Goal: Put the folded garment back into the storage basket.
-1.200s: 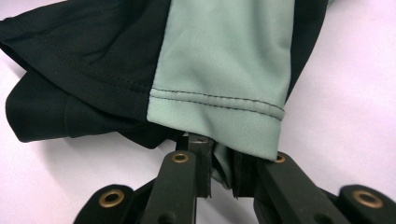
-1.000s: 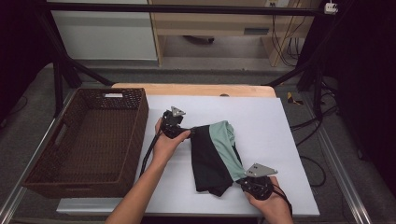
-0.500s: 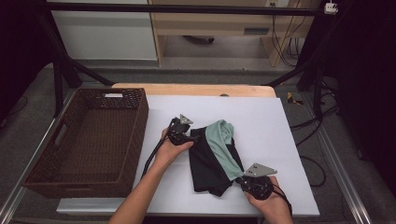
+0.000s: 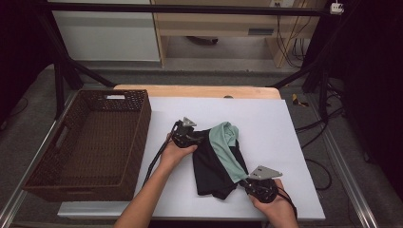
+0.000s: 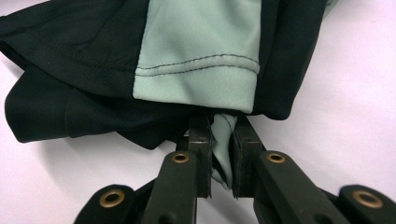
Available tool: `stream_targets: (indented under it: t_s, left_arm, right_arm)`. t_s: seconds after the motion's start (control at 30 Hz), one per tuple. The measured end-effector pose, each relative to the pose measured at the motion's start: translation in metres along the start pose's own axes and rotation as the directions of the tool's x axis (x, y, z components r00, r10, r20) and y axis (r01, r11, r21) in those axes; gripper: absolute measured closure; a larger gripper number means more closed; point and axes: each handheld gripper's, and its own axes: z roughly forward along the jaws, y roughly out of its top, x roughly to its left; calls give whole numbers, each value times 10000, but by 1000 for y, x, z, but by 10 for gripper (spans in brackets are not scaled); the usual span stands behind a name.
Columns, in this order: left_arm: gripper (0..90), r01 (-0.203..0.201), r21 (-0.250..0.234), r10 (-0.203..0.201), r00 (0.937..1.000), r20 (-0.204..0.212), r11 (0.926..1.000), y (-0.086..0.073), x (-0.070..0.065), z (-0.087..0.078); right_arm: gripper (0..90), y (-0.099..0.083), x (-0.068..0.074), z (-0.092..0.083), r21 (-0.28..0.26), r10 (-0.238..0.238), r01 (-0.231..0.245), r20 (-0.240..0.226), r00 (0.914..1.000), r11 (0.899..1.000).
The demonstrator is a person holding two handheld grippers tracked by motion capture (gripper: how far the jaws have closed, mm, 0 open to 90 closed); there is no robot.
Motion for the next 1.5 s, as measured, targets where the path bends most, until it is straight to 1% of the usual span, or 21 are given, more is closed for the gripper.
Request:
stream_targets:
  t_s: [0.07, 0.1, 0.17, 0.2, 0.3, 0.33, 0.43, 0.47, 0.57, 0.6, 0.63, 0.7, 0.77, 0.83, 0.97, 1.07, 1.17, 1.23, 1.33, 1.5]
  left_arm:
    - [700, -138, -34, 137, 9998, -128, 9999, 0, -3, -1]
    - [714, -122, -69, 120, 9998, -187, 9999, -1, -4, -1]
    - [765, -212, -218, 206, 9993, -307, 9995, -2, -6, -2]
    - [780, -165, -253, 155, 9992, -376, 9995, -2, -7, -2]
    - [797, 59, -249, -71, 9988, -489, 9997, 0, -7, -5]
    - [798, 100, -289, -116, 9985, -536, 9995, 1, -7, -7]
    - [802, 15, -383, -40, 9979, -652, 9993, 5, -8, -14]
    - [803, 19, -492, -53, 9977, -675, 9988, 7, -8, -17]
    - [805, -132, -493, 98, 9976, -690, 9987, 12, -11, -23]
    - [806, -118, -429, 89, 9977, -672, 9990, 14, -11, -24]
    - [806, -70, -409, 41, 9975, -703, 9991, 15, -12, -25]
    - [806, 4, -544, -45, 9972, -751, 9985, 17, -14, -28]
    - [806, -55, -515, 13, 9968, -804, 9987, 19, -15, -31]
    - [806, -107, -366, 73, 9958, -914, 9993, 20, -16, -32]
    - [806, -5, -461, -35, 9964, -848, 9989, 24, -16, -36]
    - [807, -72, -445, 34, 9964, -842, 9990, 30, -16, -40]
    - [807, -36, -471, -7, 9957, -928, 9989, 38, -16, -46]
    - [807, -95, -409, 54, 9950, -995, 9991, 43, -16, -50]
    - [807, -85, -345, 48, 9943, -1068, 9994, 51, -15, -55]
    - [807, -44, -399, -4, 9930, -1183, 9992, 64, -13, -64]
  right_arm:
    - [823, 1, 1, 0, -6, -70, 70, -4, 10000, 10000]
    - [825, 2, 1, 0, -3, -90, 90, -28, 10000, 10000]
    - [828, 4, 4, -2, -103, -206, 205, -43, 9998, 9997]
    - [830, 6, 5, -4, -231, -293, 291, -47, 9996, 9993]
    - [833, 10, 7, -10, -525, -307, 300, -122, 9995, 9982]
    - [834, 11, 7, -11, -554, -330, 322, -139, 9994, 9979]
    - [836, 15, 8, -15, -687, -358, 344, -188, 9992, 9970]
    - [837, 16, 8, -16, -756, -374, 360, -182, 9991, 9965]
    - [838, 21, 10, -19, -857, -409, 387, -245, 9989, 9956]
    - [838, 22, 10, -20, -861, -423, 399, -261, 9988, 9955]
    - [838, 23, 11, -20, -875, -341, 308, -370, 9987, 9957]
    - [838, 25, 12, -21, -911, -322, 281, -439, 9985, 9954]
    - [839, 27, 14, -22, -951, -368, 322, -464, 9982, 9949]
    - [839, 29, 16, -22, -945, -438, 389, -509, 9977, 9948]
    - [839, 32, 18, -22, -971, -459, 397, -623, 9970, 9945]
    - [840, 36, 18, -23, -1005, -427, 349, -766, 9962, 9943]
    - [840, 41, 19, -25, -1091, -461, 366, -857, 9953, 9934]
    - [840, 46, 19, -26, -1156, -463, 355, -924, 9946, 9927]
    - [840, 52, 19, -27, -1184, -493, 377, -964, 9941, 9922]
    - [839, 63, 16, -30, -1337, -422, 270, -1122, 9928, 9907]
